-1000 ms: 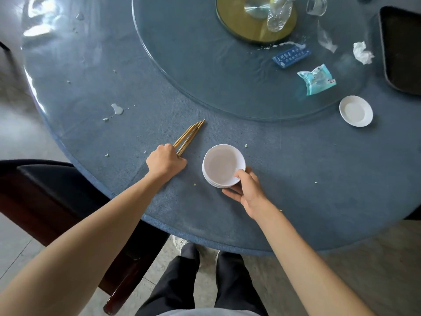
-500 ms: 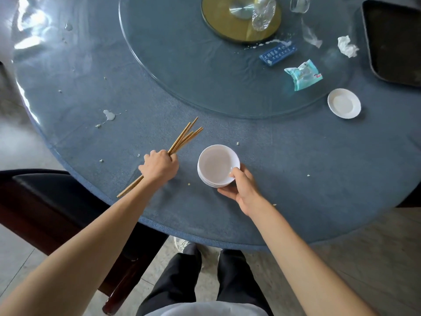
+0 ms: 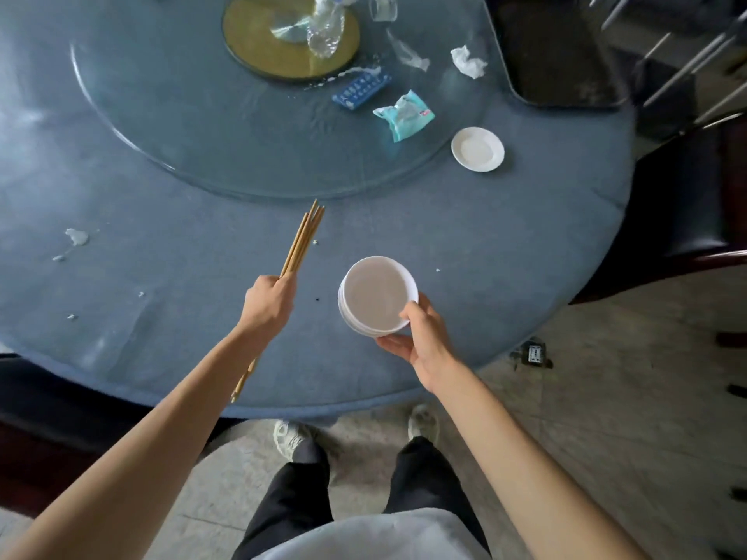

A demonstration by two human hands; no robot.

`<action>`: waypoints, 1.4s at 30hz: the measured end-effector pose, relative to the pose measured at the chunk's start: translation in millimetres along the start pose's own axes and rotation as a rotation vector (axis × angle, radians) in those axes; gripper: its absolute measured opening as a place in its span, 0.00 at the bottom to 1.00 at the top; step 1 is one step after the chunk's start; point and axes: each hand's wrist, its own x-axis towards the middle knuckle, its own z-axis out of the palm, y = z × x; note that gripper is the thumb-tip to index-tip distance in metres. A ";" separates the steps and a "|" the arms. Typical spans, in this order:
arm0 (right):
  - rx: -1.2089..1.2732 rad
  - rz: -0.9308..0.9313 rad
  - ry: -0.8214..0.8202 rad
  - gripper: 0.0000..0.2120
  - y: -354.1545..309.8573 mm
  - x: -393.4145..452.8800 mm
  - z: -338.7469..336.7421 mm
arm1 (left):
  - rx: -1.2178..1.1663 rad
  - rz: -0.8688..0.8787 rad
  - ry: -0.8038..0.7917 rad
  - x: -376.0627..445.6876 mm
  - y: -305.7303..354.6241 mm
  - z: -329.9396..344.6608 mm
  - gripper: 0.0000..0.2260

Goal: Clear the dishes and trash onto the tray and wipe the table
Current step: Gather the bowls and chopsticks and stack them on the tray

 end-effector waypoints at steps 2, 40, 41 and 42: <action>0.022 -0.010 0.008 0.18 -10.0 -5.2 -39.1 | -0.005 0.013 -0.035 -21.3 19.4 33.9 0.08; 0.279 -0.240 0.300 0.12 -470.5 160.7 -879.5 | -0.134 0.198 -0.569 -189.5 651.5 816.8 0.20; 0.270 -0.239 0.290 0.12 -487.3 173.8 -889.5 | -0.134 0.197 -0.553 -180.8 665.2 825.2 0.20; 0.256 -0.235 0.279 0.12 -504.1 187.4 -899.2 | -0.132 0.195 -0.537 -171.8 678.7 832.4 0.20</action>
